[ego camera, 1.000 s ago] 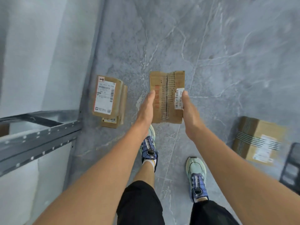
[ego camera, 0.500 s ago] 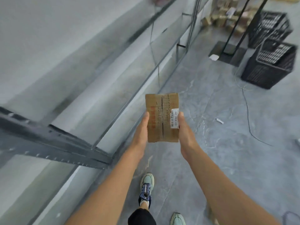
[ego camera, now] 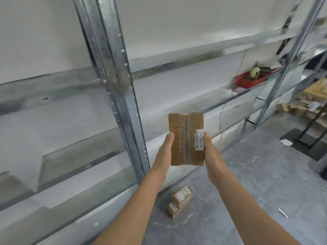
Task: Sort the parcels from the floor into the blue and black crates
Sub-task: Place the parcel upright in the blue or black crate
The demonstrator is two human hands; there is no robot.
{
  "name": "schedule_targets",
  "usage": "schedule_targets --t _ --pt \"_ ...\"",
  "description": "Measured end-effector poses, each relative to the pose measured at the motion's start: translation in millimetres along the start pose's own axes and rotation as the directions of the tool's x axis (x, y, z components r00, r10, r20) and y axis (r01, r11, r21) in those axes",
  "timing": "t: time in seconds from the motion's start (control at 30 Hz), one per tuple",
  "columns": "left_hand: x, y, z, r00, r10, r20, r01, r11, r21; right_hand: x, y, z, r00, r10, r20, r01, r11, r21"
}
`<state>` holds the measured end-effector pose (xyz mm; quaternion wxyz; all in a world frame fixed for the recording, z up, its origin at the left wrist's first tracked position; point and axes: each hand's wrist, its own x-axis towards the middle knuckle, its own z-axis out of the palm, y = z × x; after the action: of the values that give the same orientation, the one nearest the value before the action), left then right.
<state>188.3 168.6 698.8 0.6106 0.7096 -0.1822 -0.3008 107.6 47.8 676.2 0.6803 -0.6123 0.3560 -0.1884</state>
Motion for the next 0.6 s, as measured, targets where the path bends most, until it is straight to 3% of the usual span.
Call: schedule_targets --t 0.33,0.6 --pt "-130 -11 -174 0.967 0.045 -0.249 -0.061 0.996 -0.058 -117 -13 173 0.97 -0.055 0.237 0.073 0.995 -0.067" --pt "-258 -38 -333 0.882 0.018 -0.47 -0.073 0.992 -0.099 -217 6 337 0.868 -0.052 0.494 0.12 0.987 -0.107"
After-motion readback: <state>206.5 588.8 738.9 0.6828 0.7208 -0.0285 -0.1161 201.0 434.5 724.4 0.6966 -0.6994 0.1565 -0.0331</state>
